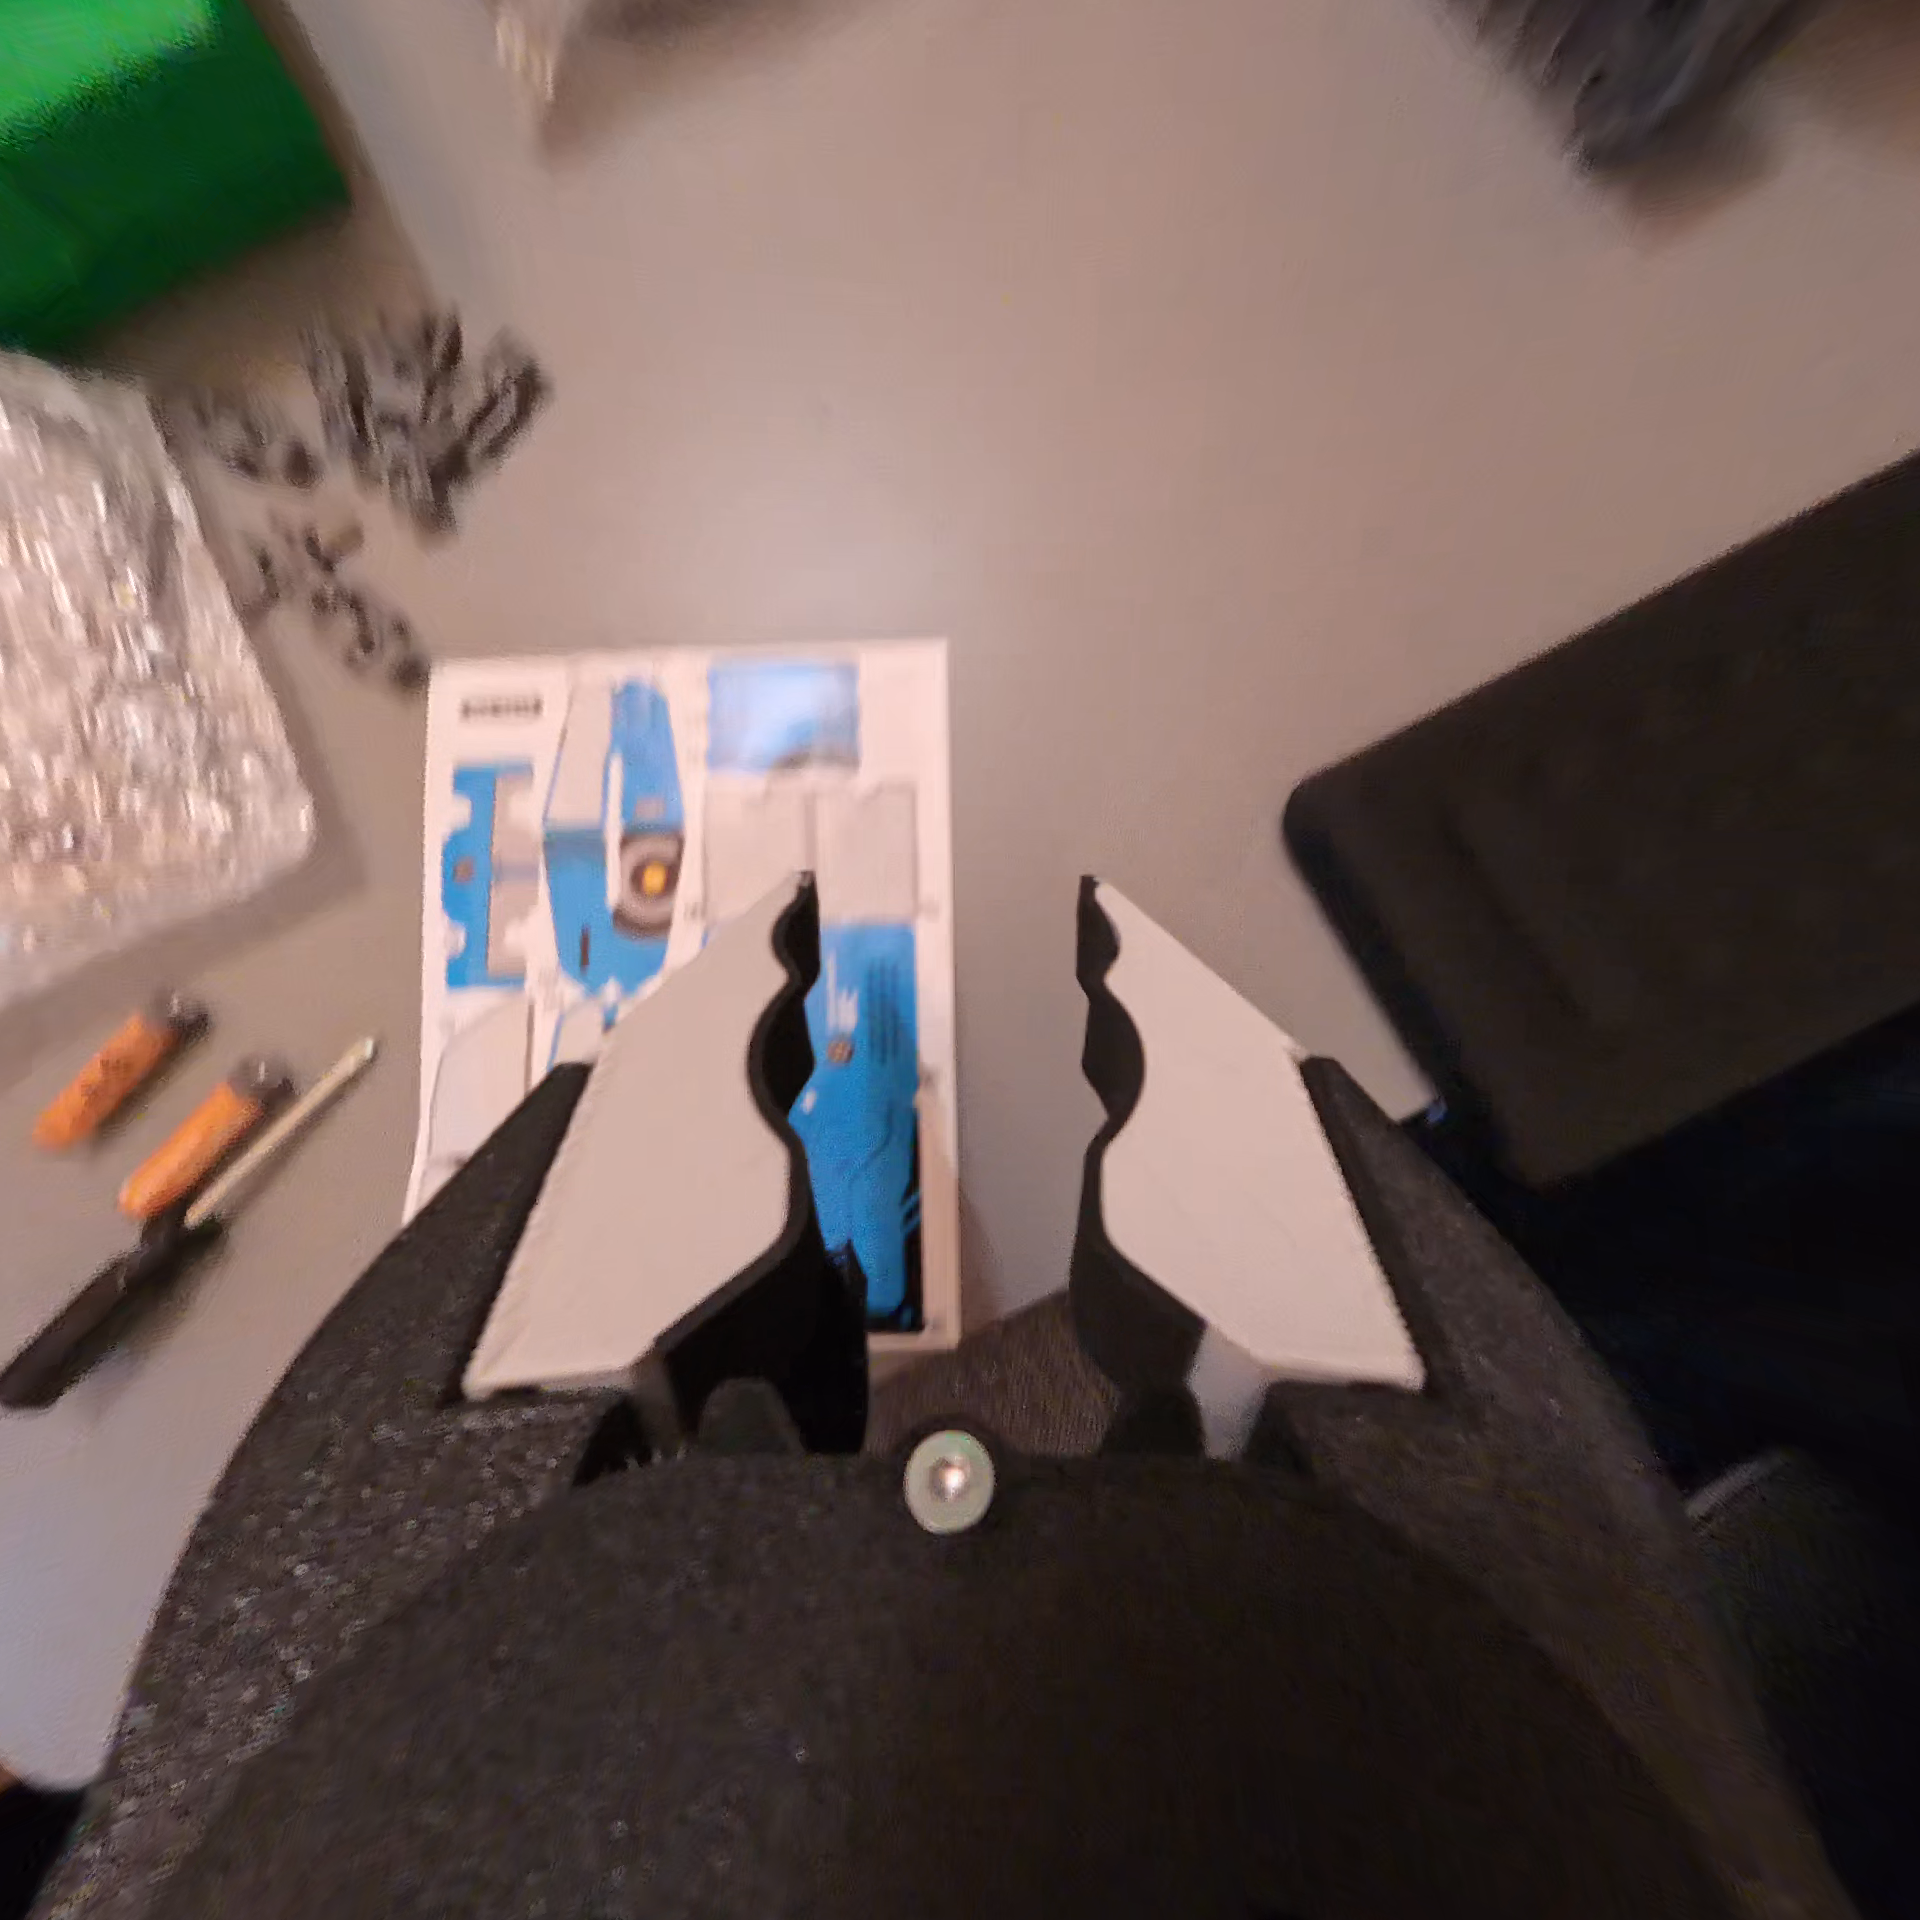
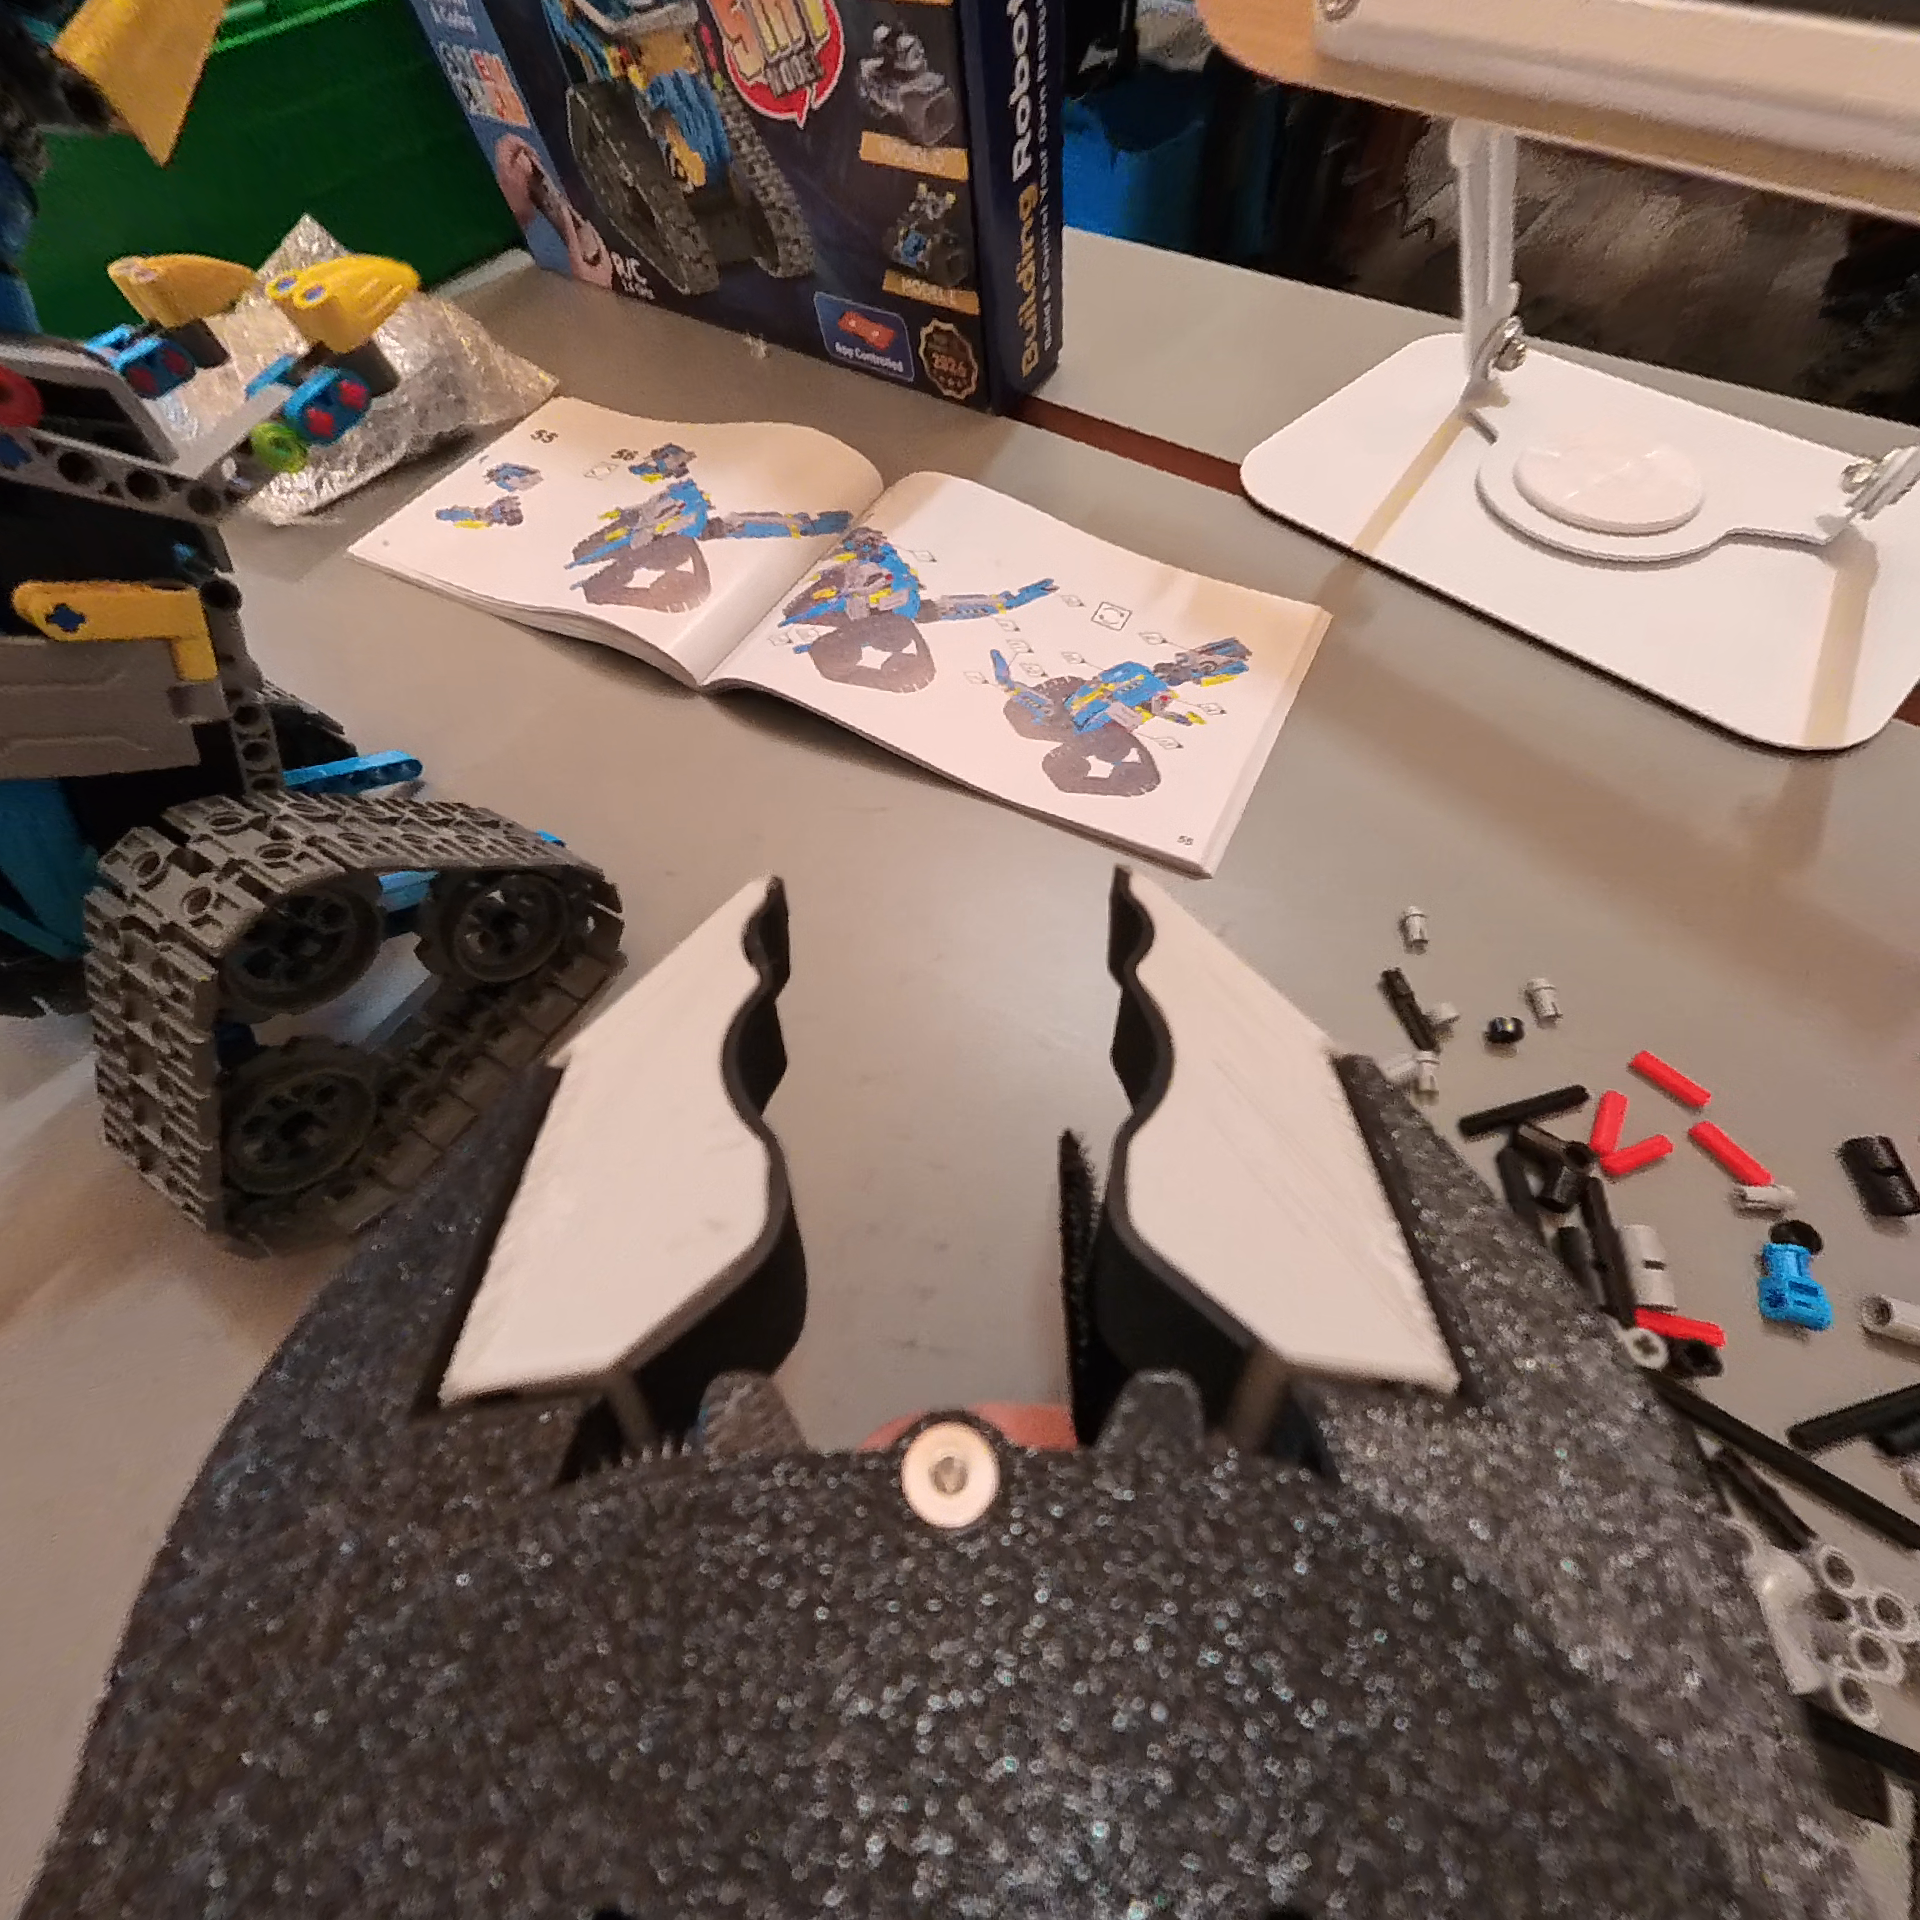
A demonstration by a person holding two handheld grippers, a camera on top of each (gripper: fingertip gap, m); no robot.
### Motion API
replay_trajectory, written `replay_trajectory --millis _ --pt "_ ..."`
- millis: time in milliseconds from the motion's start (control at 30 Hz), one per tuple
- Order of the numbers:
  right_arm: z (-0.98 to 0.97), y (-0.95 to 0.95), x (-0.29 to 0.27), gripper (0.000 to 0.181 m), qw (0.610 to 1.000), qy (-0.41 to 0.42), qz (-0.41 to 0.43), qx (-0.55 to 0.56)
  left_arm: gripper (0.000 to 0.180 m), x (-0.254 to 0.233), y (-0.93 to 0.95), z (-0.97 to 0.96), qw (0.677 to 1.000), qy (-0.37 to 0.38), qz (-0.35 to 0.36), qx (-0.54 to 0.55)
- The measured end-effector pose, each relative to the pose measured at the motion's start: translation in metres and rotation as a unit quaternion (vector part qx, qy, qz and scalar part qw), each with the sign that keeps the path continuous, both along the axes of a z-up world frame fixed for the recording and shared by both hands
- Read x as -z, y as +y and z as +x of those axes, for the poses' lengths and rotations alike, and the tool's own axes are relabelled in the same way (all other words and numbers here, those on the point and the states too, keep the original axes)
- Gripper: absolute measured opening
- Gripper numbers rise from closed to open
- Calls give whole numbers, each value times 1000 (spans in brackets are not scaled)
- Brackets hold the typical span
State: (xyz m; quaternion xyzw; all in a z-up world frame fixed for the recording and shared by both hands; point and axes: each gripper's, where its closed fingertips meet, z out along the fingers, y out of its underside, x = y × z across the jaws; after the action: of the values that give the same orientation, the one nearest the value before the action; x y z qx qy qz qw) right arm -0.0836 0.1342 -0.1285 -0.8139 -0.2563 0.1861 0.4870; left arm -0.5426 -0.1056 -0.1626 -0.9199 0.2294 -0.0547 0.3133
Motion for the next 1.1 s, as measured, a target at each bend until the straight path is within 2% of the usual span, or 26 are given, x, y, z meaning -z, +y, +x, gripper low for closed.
replay_trajectory --millis 133,367,500,700,933,1100 --pt "-5 -2 5 62 1000 -17 1 -7 49 31 -10 -23 998 26 -58 -4" --pt "-2 0 19 62 999 -30 -17 -4 48 35 -11 -26 998 -5 -67 -18" --pt "-5 -2 19 62 999 -32 -17 -11 30 34 -14 -19 998 -10 -64 -25" --pt "-9 -6 12 61 999 -43 -2 -18 15 33 -17 -13 998 20 -52 -17" --pt "-15 -9 -7 61 999 -29 35 -25 2 2 -6 -5 996 88 32 2" --pt "-65 -45 -82 60 982 99 100 -128 0 -61 10 5 976 156 152 9"
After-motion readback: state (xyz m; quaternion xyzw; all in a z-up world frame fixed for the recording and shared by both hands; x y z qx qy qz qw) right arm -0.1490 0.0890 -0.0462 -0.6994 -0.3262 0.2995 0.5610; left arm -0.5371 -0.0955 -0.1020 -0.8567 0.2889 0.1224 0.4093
